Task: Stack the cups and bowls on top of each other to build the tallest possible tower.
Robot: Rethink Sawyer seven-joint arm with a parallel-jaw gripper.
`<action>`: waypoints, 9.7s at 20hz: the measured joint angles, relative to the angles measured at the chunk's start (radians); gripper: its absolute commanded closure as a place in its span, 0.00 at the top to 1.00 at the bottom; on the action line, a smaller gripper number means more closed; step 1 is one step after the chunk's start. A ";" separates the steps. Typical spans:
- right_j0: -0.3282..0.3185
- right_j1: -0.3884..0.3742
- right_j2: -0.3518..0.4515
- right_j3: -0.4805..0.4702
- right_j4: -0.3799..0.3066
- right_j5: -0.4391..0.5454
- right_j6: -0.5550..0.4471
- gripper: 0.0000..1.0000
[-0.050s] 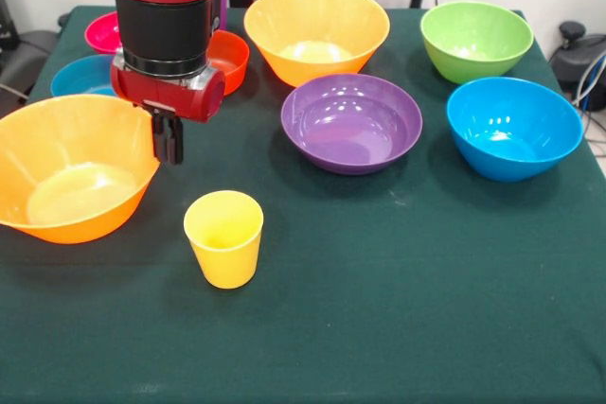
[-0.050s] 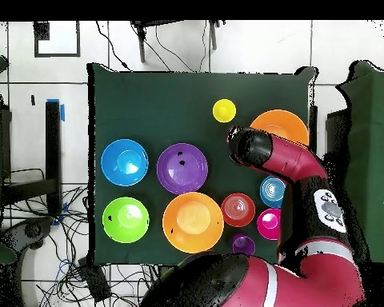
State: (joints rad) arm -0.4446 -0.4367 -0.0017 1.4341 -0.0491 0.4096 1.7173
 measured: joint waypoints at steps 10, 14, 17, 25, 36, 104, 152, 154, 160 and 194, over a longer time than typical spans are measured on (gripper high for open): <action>0.001 -0.002 0.002 0.010 0.000 0.000 0.000 0.00; 0.001 -0.003 0.002 0.010 0.000 0.000 0.000 0.00; 0.002 -0.004 0.003 0.010 0.000 0.000 0.000 1.00; 0.003 -0.010 0.003 0.011 0.000 0.000 0.000 1.00; 0.004 -0.017 0.003 0.012 0.000 0.000 0.000 1.00; -0.049 0.023 0.021 0.001 -0.105 0.000 0.000 1.00; -0.062 0.009 0.047 -0.014 -0.116 -0.002 0.000 1.00; -0.062 0.009 0.048 -0.013 -0.116 -0.002 0.000 1.00; -0.061 0.008 0.050 -0.013 -0.116 -0.002 0.000 1.00; -0.057 0.003 0.058 -0.013 -0.116 -0.002 0.000 0.00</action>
State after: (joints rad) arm -0.5018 -0.4341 0.0566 1.4208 -0.1651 0.4071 1.7173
